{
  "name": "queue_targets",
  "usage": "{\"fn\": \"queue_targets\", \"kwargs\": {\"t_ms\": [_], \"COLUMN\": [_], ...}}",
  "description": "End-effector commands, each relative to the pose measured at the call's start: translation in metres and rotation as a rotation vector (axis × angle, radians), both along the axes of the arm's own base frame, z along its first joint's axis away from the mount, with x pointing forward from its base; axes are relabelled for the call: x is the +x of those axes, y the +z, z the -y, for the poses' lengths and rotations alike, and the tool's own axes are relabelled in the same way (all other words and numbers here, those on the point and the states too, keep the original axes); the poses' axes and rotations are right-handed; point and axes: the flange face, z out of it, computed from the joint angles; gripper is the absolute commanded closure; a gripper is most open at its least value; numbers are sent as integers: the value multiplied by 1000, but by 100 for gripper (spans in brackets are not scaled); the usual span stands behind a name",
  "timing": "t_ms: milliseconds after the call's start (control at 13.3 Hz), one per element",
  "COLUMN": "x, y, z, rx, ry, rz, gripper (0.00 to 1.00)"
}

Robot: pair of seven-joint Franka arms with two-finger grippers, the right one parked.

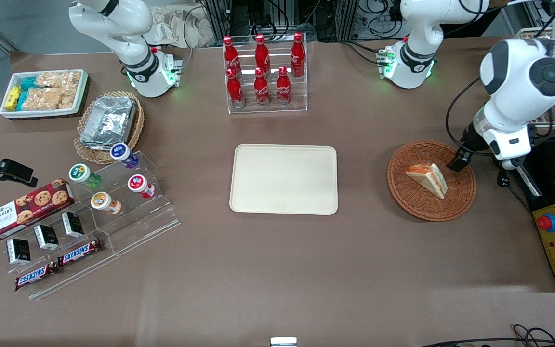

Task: Place sandwich from basket to tray
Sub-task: 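Move the left gripper over the wrapped sandwich in the wicker basket, then lower the open left gripper around the sandwich and close it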

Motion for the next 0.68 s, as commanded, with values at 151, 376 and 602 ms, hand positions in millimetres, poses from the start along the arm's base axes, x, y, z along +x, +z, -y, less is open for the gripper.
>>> {"fn": "queue_targets", "kwargs": {"t_ms": [151,376,602], "x": [-13,-14,-17], "y": [-72,-95,-117], "z": [1,2,3], "rx": [-3,-7,-13], "ry": [81,83,81], "rz": [58,67,83], "gripper": [0,0,0]}}
